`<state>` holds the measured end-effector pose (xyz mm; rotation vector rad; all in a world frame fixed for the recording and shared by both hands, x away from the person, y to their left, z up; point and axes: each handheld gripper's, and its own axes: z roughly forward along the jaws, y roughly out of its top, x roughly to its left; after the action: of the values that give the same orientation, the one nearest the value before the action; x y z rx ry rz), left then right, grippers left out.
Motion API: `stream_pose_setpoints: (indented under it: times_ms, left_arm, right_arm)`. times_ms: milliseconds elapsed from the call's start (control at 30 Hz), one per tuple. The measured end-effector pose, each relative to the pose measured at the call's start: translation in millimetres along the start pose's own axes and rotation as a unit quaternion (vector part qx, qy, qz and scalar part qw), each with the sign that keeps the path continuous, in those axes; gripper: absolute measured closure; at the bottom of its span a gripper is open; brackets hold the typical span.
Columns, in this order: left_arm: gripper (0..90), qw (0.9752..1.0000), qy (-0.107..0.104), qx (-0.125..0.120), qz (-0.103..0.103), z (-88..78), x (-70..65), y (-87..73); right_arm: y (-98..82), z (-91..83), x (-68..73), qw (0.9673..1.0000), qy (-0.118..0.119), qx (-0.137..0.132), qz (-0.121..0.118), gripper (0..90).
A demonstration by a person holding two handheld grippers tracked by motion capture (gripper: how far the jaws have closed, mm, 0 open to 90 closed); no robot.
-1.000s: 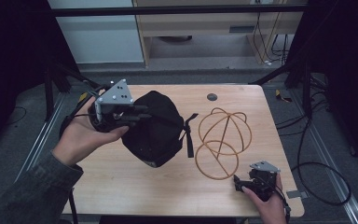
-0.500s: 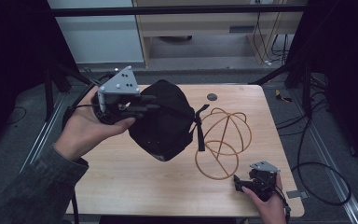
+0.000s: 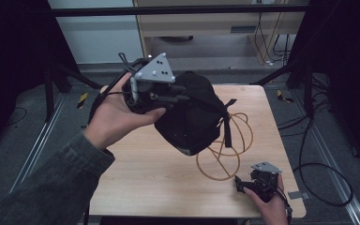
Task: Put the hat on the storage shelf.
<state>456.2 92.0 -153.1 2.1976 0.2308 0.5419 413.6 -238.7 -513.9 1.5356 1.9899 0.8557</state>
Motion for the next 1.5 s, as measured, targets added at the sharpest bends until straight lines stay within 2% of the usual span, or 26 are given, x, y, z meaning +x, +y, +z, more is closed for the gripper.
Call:
stream_pose_setpoints:
  times_ms: [300, 567, 900, 1033, 1167, 1267, 1500]
  left_arm:
    - [73.8, 1.0, -0.007, -0.001, 0.001, 20.3, -3.1, 15.1]
    - [73.9, 0.9998, -0.015, 0.0, 0.011, 39.0, -7.1, 30.4]
    - [73.9, 0.9997, -0.023, -0.002, 0.0, 62.2, -1.0, 41.7]
    - [73.9, 0.9996, -0.028, 0.003, -0.003, 72.4, -1.3, 42.9]
    - [73.9, 0.9993, -0.031, 0.021, 0.003, 89.7, -4.8, 40.9]
    - [73.9, 0.9989, -0.035, 0.03, -0.003, 104.0, -4.4, 36.4]
    - [73.8, 0.9981, -0.044, 0.042, -0.003, 120.9, -6.5, 32.6]
  right_arm:
    - [0.0, 0.0, -0.1, 1.0, 0.0, 0.0, 0.0, 0.4]
    - [0.0, 0.0, -0.1, 1.0, 0.0, 0.0, 0.0, 0.4]
    - [0.0, 0.0, -0.1, 1.0, 0.0, 0.0, 0.0, 0.4]
    - [0.0, 0.1, -0.1, 1.0, 0.0, 0.0, 0.0, 0.4]
    - [0.0, 0.0, -0.1, 1.0, 0.0, 0.0, 0.0, 0.4]
    - [0.1, -0.2, -0.1, 1.0, 0.0, 0.001, 0.0, 0.4]
    - [0.1, -0.2, -0.1, 1.0, 0.0, 0.001, -0.001, 0.4]
